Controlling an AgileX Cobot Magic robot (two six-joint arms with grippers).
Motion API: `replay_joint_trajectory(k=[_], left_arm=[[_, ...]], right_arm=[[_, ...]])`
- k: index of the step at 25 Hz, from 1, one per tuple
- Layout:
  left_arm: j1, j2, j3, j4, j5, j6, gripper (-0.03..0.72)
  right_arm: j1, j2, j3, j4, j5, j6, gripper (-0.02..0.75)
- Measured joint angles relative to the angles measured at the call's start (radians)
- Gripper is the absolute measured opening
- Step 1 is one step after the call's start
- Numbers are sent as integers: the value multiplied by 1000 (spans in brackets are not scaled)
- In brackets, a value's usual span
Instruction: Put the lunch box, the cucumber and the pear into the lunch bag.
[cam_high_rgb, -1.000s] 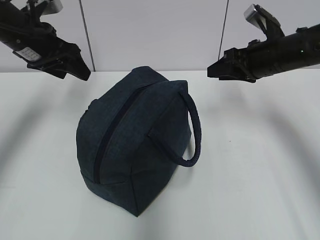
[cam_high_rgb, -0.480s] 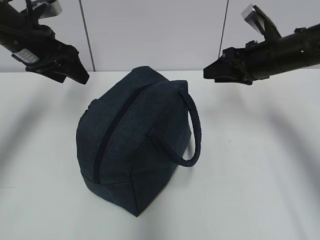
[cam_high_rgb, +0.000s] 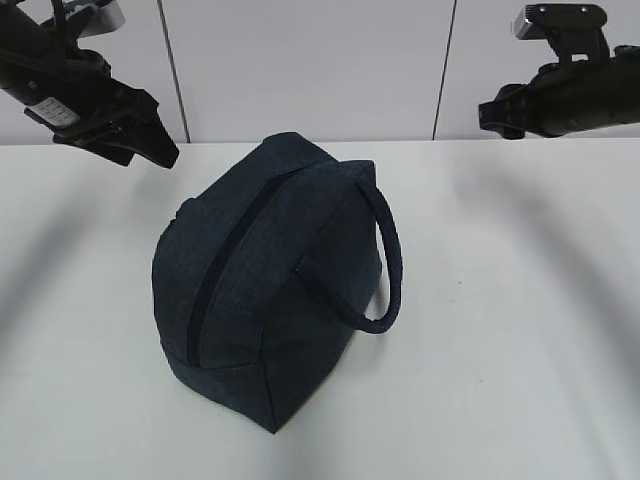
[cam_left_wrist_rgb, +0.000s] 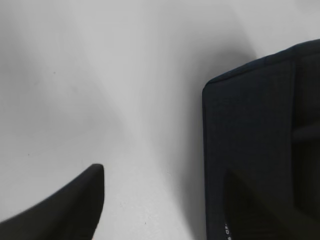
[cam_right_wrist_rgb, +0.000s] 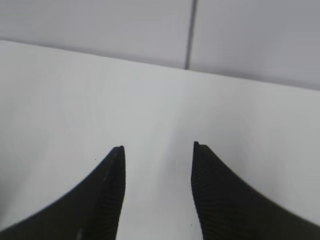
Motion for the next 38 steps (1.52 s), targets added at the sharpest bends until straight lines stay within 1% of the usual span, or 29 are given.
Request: replay_joint_trajectory(k=[5, 8, 9, 11, 14, 16, 18, 20, 21, 23, 24, 26, 28, 30, 33, 35, 38], left_arm=[[0, 0, 0, -1, -8, 0, 438], [0, 0, 0, -2, -10, 0, 438], [0, 0, 0, -2, -11, 0, 438], [0, 0, 0, -2, -13, 0, 438], [0, 0, 0, -2, -16, 0, 438], [0, 0, 0, -7, -19, 0, 438], [0, 0, 0, -12, -20, 0, 438], [0, 0, 0, -16, -20, 0, 438], [0, 0, 0, -16, -20, 0, 438], [0, 0, 0, -17, -19, 0, 438], [0, 0, 0, -17, -19, 0, 438], [0, 0, 0, -19, -19, 0, 438], [0, 0, 0, -20, -19, -1, 438], [0, 0, 0, -29, -18, -1, 438], [0, 0, 0, -38, -12, -1, 438], [0, 0, 0, -39, -9, -1, 438], [0, 0, 0, -39, -7, -3, 438]], right_arm=[[0, -2, 11, 7, 317, -97, 351], [0, -2, 52, 21, 462, -148, 351], [0, -2, 68, 54, 491, -171, 351], [0, -2, 99, 166, 531, -221, 351], [0, -2, 149, 335, 530, -259, 351], [0, -5, 173, 426, 483, -266, 351], [0, -15, 195, 470, 397, -267, 351], [0, -34, 218, 479, 270, -268, 351], [0, -43, 227, 475, 222, -268, 351], [0, -62, 246, 409, 118, -239, 351], [0, -70, 255, 333, 78, -195, 351], [0, -77, 261, 135, -24, -24, 351], [0, -77, 261, 53, -127, 134, 351], [0, -77, 261, 18, -220, 209, 351], [0, -77, 261, 0, -278, 266, 351], [0, -77, 262, 0, -265, 237, 351], [0, -77, 254, 0, -181, 120, 351]])
